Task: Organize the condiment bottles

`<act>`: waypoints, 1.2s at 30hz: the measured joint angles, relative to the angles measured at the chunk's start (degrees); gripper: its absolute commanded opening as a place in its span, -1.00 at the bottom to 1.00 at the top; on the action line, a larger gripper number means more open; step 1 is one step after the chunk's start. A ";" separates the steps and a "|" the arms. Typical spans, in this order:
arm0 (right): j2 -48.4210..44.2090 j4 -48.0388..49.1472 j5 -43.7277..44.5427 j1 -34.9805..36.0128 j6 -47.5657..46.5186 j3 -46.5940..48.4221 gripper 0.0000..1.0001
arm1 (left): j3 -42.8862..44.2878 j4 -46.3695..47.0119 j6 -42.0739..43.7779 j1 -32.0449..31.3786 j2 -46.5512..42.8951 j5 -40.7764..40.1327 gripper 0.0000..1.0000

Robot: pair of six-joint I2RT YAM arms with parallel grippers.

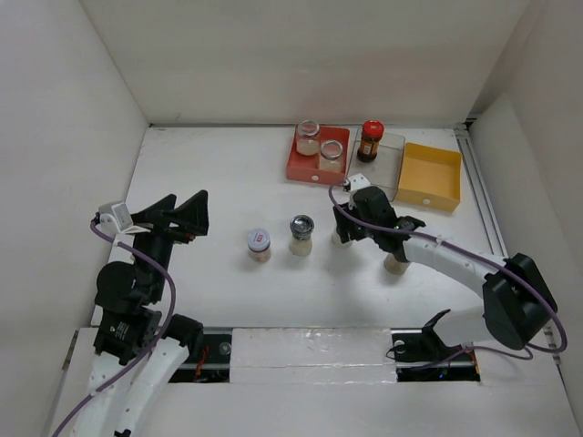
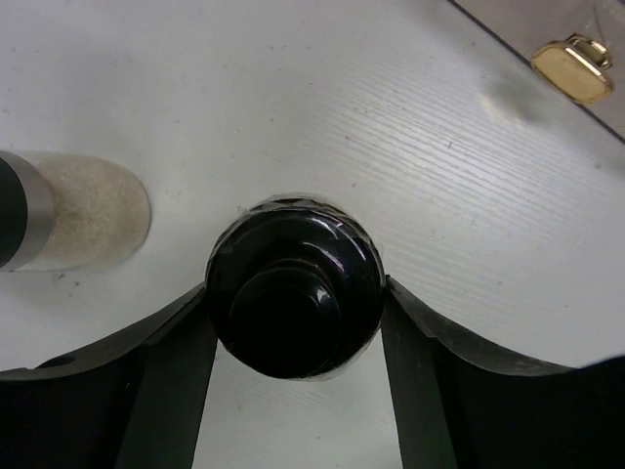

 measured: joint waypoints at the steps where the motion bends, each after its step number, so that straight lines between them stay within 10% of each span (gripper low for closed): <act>1: -0.07 -0.04 0.74 0.15 -0.24 0.11 0.04 | 0.00 -0.02 0.00 0.00 0.11 0.00 0.93; 12: -3.10 3.82 3.56 -14.16 -1.92 11.56 0.02 | -0.02 0.00 0.00 0.00 0.96 0.68 0.93; 23: 21.62 10.45 -2.78 -29.92 -2.84 29.75 0.02 | -0.04 0.00 0.00 0.00 1.25 0.66 0.93; 36: 37.55 11.04 -7.56 -32.65 -3.41 40.39 0.25 | -0.04 -0.02 0.04 0.00 2.32 0.15 0.91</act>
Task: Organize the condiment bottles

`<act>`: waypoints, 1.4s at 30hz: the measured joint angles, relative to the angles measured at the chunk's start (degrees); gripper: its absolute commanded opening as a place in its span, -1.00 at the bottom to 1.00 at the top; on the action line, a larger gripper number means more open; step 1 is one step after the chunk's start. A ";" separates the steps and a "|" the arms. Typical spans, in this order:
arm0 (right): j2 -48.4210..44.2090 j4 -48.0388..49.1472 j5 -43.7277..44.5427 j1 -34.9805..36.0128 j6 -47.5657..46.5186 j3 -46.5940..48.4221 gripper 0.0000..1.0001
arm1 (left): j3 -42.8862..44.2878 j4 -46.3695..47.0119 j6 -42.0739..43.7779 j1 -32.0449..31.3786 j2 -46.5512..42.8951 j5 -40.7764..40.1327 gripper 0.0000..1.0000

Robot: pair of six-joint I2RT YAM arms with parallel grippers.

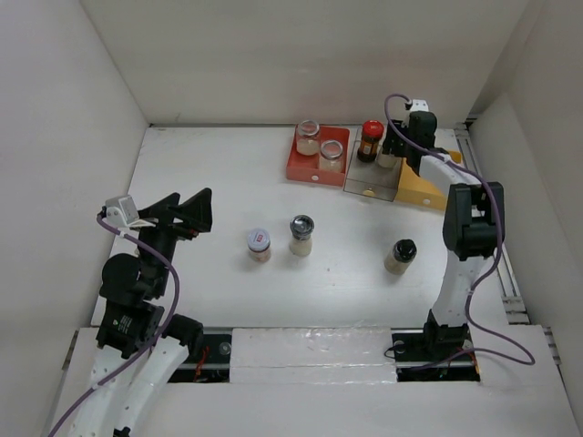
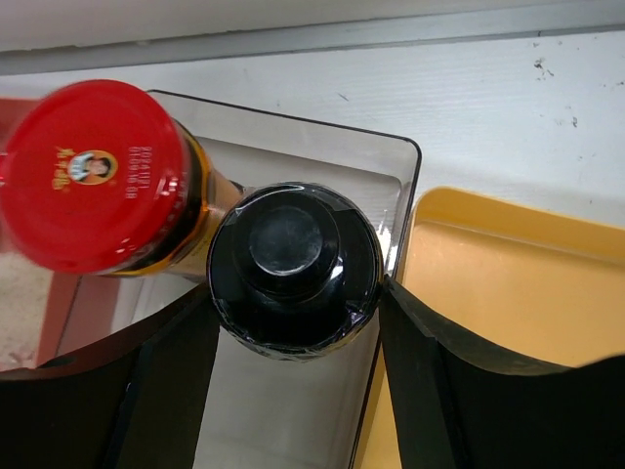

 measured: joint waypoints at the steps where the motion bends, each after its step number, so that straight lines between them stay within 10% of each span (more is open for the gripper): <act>1: 0.44 0.11 0.00 -0.09 0.00 0.04 0.28 | -0.02 0.02 0.00 0.00 0.02 -0.02 0.91; 8: 1.57 2.27 0.15 -0.28 -0.09 -0.26 0.91 | -0.02 0.02 0.00 0.00 0.07 0.02 0.91; 15: -7.39 4.85 0.59 0.35 -0.20 -6.51 1.00 | -0.02 0.17 0.00 0.00 0.00 0.24 0.91; 25: -50.29 5.92 11.28 14.05 4.83 -40.79 1.00 | -0.02 0.33 0.00 0.00 -0.50 1.99 0.97; 33: -73.88 -18.58 19.69 17.88 10.23 -53.92 1.00 | -0.02 0.33 0.00 0.00 0.70 4.61 0.97; 42: -69.07 -23.93 17.84 18.10 13.73 -54.64 1.00 | -0.02 0.26 0.00 0.00 1.09 5.75 0.97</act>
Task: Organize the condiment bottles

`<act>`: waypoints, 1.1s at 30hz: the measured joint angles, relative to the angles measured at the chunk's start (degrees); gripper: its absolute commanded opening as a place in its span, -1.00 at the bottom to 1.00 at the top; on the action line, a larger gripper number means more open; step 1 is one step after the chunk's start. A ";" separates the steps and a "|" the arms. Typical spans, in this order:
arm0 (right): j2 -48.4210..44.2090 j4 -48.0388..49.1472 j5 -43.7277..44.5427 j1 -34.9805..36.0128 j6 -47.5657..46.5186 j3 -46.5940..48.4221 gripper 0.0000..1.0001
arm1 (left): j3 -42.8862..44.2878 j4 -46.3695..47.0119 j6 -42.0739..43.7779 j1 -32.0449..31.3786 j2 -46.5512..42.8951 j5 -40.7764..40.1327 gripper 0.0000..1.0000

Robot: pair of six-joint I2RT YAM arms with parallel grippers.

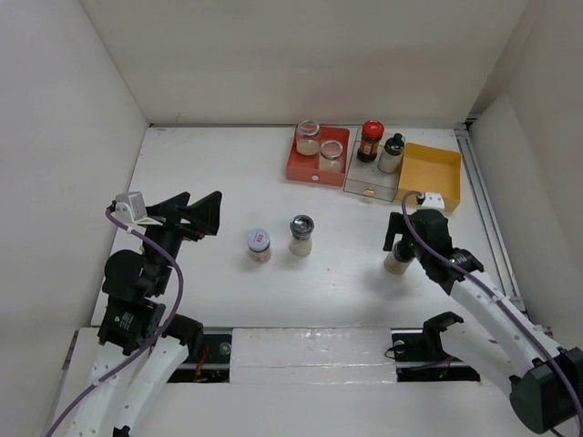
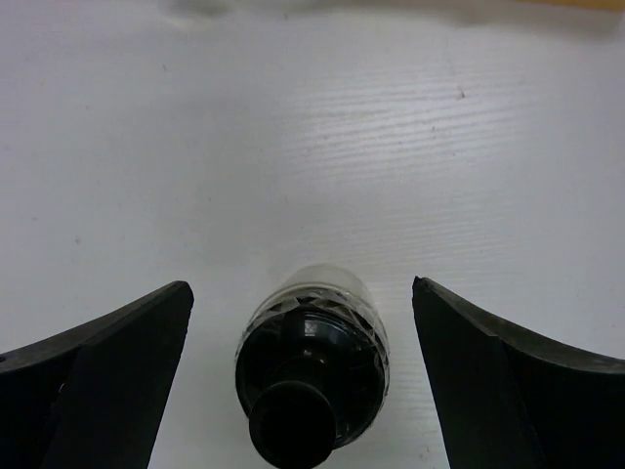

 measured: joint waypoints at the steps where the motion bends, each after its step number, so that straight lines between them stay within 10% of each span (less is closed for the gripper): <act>1: 1.31 -0.33 -0.52 0.00 0.15 -0.24 1.00 | 0.00 0.00 0.00 0.00 0.09 0.07 0.97; 15: 3.91 -1.27 -1.95 0.00 0.98 -0.35 -0.11 | 0.00 -0.13 0.00 0.00 0.66 0.09 0.97; 24: 7.87 -0.83 -3.30 1.22 -3.23 12.57 -0.11 | 0.00 -0.35 0.24 0.00 1.42 0.02 0.97; 33: 33.40 16.96 -5.92 -0.94 -9.11 36.39 -0.11 | 0.00 -0.68 0.44 0.00 2.25 -0.24 0.97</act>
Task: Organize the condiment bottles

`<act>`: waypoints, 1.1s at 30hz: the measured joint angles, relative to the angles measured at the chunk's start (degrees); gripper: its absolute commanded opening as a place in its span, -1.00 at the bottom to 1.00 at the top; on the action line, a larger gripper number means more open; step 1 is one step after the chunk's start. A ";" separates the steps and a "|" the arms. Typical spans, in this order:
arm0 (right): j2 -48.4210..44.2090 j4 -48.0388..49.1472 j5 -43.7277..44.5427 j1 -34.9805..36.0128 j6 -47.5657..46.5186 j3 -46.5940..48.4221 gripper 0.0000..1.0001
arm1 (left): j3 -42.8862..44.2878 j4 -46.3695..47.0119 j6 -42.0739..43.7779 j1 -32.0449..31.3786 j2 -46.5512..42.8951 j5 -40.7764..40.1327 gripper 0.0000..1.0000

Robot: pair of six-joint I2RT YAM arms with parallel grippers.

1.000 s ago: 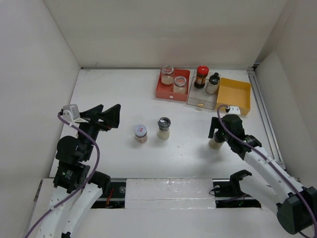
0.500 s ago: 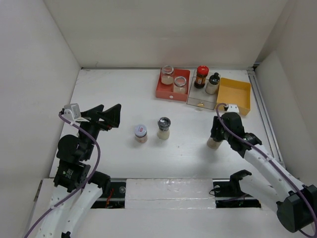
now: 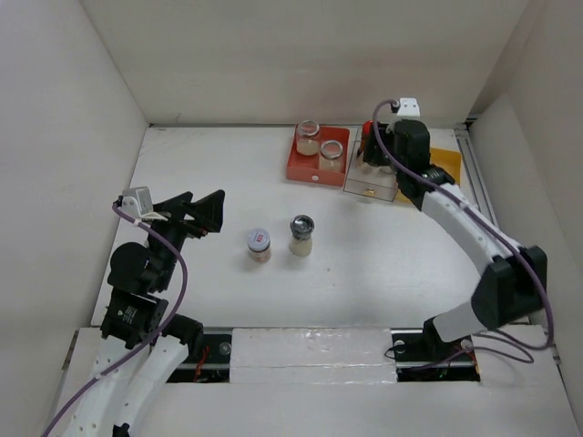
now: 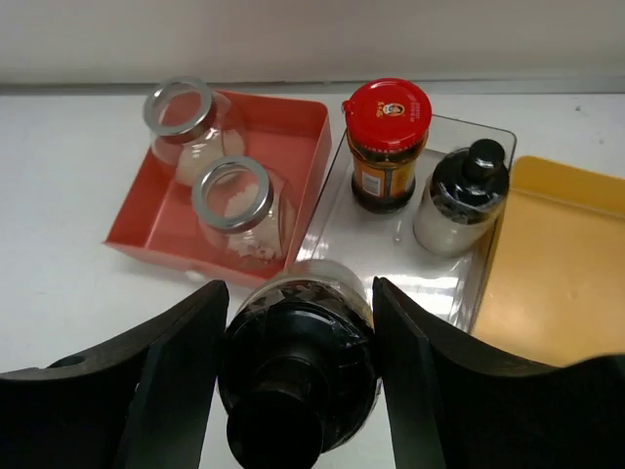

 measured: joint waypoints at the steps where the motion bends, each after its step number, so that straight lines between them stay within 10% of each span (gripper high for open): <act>1: 3.48 0.87 -0.33 -0.55 -0.17 2.10 -0.11 | 0.00 -0.02 0.02 0.00 0.00 0.00 0.97; 12: 26.91 3.74 -3.74 -4.76 -2.29 12.26 -0.09 | 0.00 -0.04 0.55 0.00 0.63 -0.59 0.97; 19: 29.88 3.89 -5.79 -5.16 -2.29 12.31 0.53 | 0.00 -0.09 0.63 0.00 1.46 -0.72 0.97; 33: 11.17 7.52 -7.32 0.68 -4.57 -0.35 0.98 | 0.02 -0.11 0.63 0.00 3.41 -0.35 0.97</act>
